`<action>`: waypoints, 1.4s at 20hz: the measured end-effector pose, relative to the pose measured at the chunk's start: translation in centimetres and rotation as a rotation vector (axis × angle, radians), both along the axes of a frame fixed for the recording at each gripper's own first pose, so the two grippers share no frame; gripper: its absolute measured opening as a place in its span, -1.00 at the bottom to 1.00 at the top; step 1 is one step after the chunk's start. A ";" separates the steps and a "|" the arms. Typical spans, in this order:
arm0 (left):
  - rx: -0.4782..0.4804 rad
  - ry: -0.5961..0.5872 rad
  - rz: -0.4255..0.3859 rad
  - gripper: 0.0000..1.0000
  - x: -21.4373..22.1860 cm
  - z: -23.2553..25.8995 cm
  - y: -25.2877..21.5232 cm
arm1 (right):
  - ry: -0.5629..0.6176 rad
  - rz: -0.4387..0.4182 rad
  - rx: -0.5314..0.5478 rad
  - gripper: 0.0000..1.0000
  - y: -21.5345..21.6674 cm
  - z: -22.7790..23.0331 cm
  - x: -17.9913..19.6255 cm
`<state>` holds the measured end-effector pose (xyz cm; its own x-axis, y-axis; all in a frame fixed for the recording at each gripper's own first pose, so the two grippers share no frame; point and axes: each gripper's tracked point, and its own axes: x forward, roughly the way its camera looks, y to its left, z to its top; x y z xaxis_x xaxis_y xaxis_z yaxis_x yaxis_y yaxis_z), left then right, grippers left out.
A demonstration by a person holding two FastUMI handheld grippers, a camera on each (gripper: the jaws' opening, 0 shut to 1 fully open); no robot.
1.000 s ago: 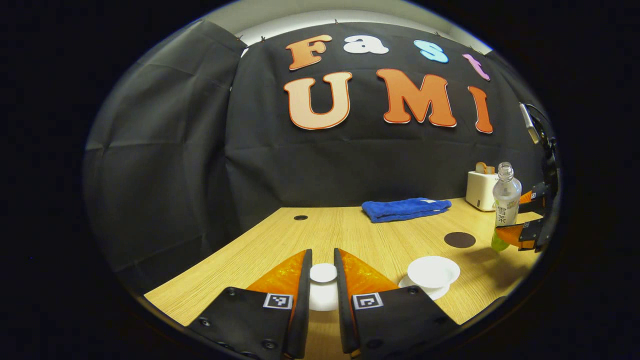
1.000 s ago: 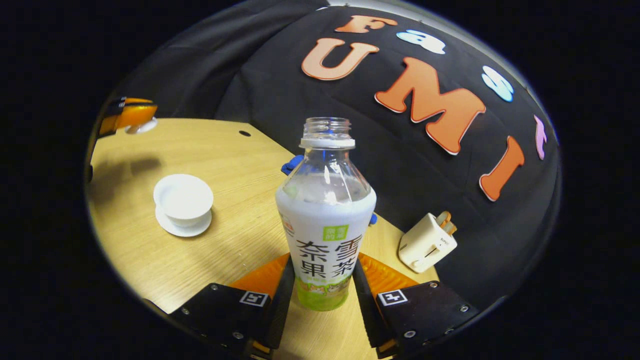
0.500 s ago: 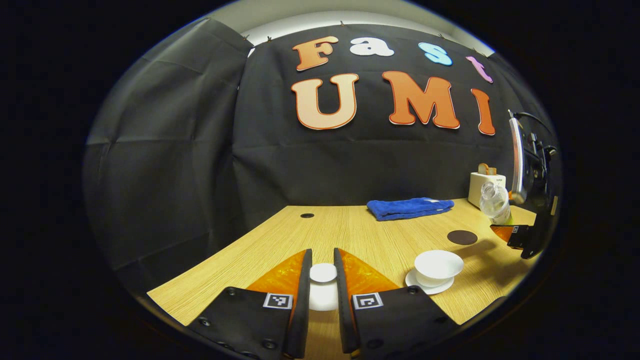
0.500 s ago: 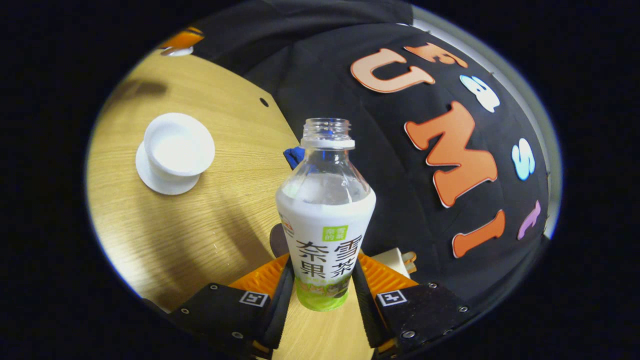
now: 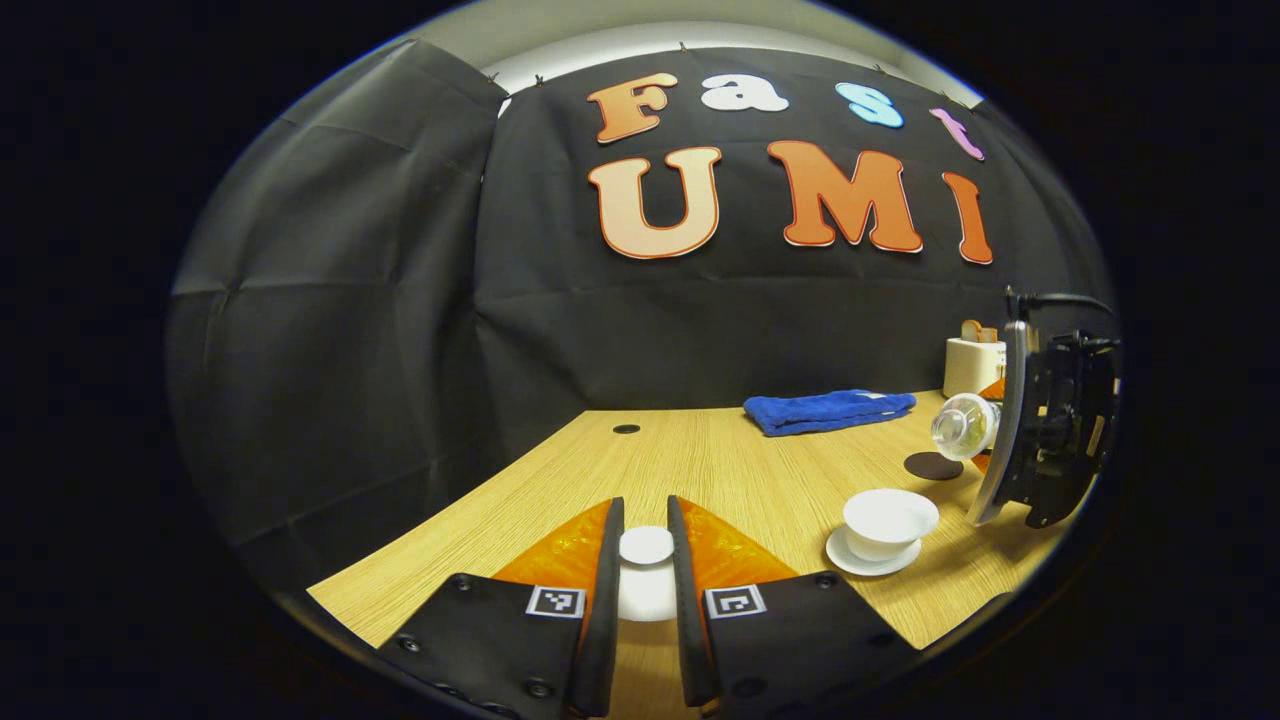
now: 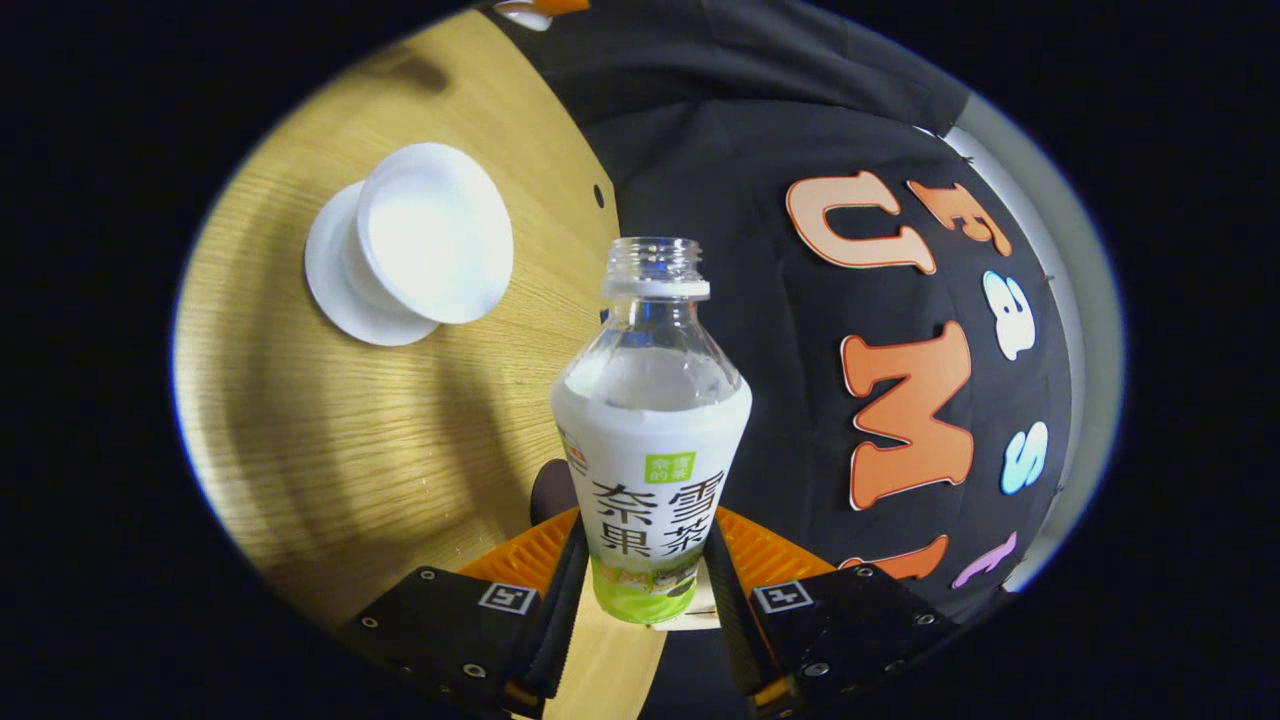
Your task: Open the teacup lid with one hand, grasp the water bottle and pour water into the teacup with the other hand; after pouring, place the water bottle on the coaster and then close the teacup lid.
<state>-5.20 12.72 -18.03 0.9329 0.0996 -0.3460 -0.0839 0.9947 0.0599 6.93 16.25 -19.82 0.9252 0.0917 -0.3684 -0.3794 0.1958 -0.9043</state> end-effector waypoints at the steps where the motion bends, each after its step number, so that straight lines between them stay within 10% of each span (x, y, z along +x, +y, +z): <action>1: 0.002 -0.001 -0.001 -0.41 0.1 0.0 0.0 | -0.010 0.014 -0.028 0.29 0.1 0.0 0.2; 28: 0.005 0.042 0.017 -0.41 -1.2 -1.4 2.1 | -0.284 0.228 -0.381 0.29 1.8 3.8 2.3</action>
<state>-6.43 14.87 -19.39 0.9157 0.1171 -0.3845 -0.0982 0.9928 0.0684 9.21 18.07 -15.97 0.9655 0.2108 -0.1530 -0.1040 -0.2264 -0.9685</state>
